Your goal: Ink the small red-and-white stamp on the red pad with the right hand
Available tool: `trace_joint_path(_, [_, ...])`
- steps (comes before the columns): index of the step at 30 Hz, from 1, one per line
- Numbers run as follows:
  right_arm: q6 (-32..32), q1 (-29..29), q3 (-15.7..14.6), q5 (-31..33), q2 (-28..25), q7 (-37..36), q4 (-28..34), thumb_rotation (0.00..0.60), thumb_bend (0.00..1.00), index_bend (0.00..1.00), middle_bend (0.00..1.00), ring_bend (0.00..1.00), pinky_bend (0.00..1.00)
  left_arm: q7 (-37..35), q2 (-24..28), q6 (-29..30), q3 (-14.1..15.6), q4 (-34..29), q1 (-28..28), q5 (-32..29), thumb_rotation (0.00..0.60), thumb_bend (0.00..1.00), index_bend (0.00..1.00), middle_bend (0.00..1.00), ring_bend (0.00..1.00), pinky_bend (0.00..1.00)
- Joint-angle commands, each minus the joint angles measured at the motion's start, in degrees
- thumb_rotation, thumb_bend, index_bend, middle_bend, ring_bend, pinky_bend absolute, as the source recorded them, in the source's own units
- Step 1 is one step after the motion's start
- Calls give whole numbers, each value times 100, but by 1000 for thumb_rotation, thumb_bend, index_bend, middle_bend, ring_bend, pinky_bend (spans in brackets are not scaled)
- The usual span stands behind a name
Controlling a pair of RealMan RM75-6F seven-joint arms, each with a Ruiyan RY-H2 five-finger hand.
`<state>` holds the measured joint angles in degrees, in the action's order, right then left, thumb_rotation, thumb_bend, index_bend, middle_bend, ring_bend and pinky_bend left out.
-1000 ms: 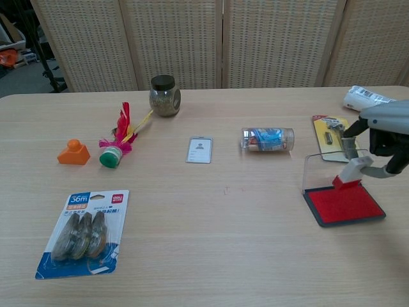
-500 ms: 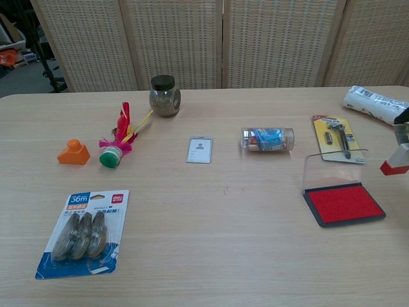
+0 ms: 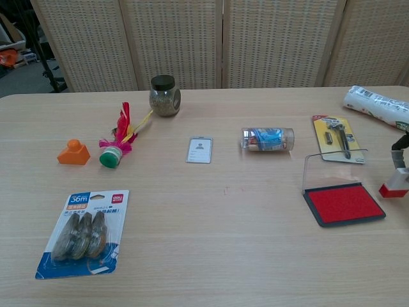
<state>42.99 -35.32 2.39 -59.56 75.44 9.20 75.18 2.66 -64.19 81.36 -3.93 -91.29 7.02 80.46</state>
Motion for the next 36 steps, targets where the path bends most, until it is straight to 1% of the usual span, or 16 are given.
trace_joint_path(1, [-11,33,4,-133,105,-120,-138,600,530,581,987,991,1000,0,-2,-3,-1,2,1,-2,600,0,0,0,0,0])
trace_joint_path(10, [-14,80,5,-354,179,-318,-276,600,517,581,986,992,1000,-4,0,1,0,2,-1,1,600,0,0,0,0,0])
trace_joint_path(15, [-46,103,4,-467,194,-453,-311,600,428,559,985,992,1000,-19,6,4,0,2,-4,3,600,0,0,0,0,0])
trace_joint_path(17, [-66,105,2,-504,185,-490,-312,600,414,551,985,992,1000,-18,6,0,1,2,-2,4,600,0,0,0,0,0])
trace_joint_path(21, [-74,110,4,-592,166,-536,-315,600,414,546,985,992,1000,-10,6,-2,3,1,-1,5,600,0,0,0,0,0])
trace_joint_path(30, [-93,135,4,-694,147,-572,-339,600,414,502,981,992,1000,19,2,-13,8,-7,2,1,600,0,0,0,0,0])
trace_joint_path(36, [-133,143,-6,-754,125,-608,-343,600,389,474,974,992,1000,29,-1,-23,18,-12,8,17,600,0,0,0,0,0])
